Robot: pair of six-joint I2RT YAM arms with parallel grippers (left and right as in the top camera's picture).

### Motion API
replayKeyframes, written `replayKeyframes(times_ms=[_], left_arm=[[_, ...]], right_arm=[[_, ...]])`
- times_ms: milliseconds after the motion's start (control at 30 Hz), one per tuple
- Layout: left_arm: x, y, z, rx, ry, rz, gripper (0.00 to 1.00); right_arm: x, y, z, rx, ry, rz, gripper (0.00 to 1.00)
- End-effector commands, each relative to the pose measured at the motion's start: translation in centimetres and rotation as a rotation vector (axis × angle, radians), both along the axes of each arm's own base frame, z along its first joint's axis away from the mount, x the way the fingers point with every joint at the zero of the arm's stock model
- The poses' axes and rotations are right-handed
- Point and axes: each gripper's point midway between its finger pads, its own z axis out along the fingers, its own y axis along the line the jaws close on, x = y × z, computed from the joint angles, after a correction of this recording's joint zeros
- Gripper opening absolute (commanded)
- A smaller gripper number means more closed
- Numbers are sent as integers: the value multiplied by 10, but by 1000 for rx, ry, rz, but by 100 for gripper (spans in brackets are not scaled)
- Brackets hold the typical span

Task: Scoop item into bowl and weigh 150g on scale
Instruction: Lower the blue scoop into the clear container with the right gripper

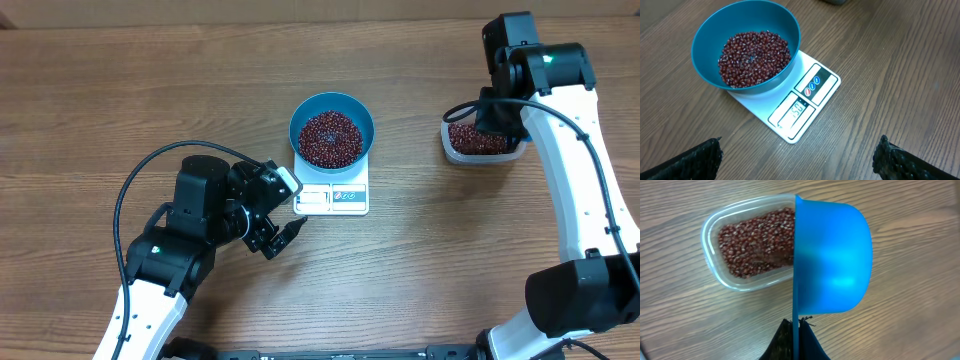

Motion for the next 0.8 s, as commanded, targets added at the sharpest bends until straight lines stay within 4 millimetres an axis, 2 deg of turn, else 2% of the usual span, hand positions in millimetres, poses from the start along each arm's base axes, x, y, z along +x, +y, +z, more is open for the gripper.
replayKeyframes(times_ms=[0,267,333,400,467,533,767], left_arm=[[0,0,-1,-13,9,-1,100],[0,0,-1,-13,9,-1,100],[0,0,-1,-13,9,-1,100],[0,0,-1,-13,9,-1,100],[0,0,-1,-13,9,-1,100],[0,0,-1,-13,9,-1,100],[0,0,-1,-13,9,-1,100]], right_arm=[[1,-11,25,-91,-86,-54,4],[4,-17,31,-127,-135,-117,4],[8,-7,27,-60,-143,-104,4],[14,13,20,61,-152,-86,4],[19,30,16,190,-176,-125,4],[23,39,12,259,-198,-172,4],[26,42,-8,329,-235,-379,4]])
